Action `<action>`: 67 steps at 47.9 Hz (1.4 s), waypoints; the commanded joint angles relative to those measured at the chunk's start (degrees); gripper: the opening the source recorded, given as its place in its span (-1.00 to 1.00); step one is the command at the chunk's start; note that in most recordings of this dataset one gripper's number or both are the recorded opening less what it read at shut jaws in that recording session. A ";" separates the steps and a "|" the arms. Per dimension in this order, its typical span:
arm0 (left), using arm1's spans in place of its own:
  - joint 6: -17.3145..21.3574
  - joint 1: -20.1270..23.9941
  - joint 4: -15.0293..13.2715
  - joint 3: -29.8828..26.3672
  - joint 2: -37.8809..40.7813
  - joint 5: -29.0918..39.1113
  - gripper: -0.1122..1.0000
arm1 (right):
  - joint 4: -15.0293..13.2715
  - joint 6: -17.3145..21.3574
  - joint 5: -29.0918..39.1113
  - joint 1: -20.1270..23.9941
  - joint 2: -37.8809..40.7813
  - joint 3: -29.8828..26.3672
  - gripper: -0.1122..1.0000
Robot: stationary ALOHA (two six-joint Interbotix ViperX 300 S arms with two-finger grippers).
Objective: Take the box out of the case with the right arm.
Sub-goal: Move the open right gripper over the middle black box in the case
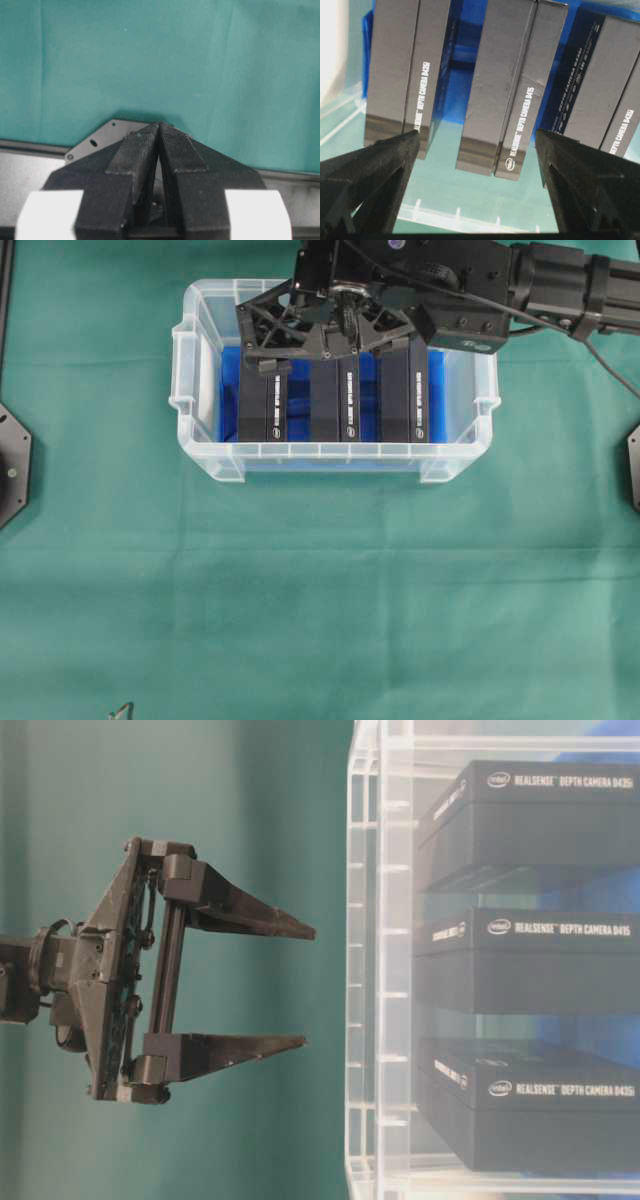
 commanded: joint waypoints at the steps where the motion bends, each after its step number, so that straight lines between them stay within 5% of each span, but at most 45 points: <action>1: 0.00 0.18 0.18 -1.41 0.18 -0.18 -0.80 | 0.00 0.09 0.00 -0.18 -1.14 -1.49 0.89; 67: 0.09 0.18 0.18 -1.41 0.18 -0.18 -0.80 | -0.09 1.32 0.09 -0.26 -0.97 -0.97 0.89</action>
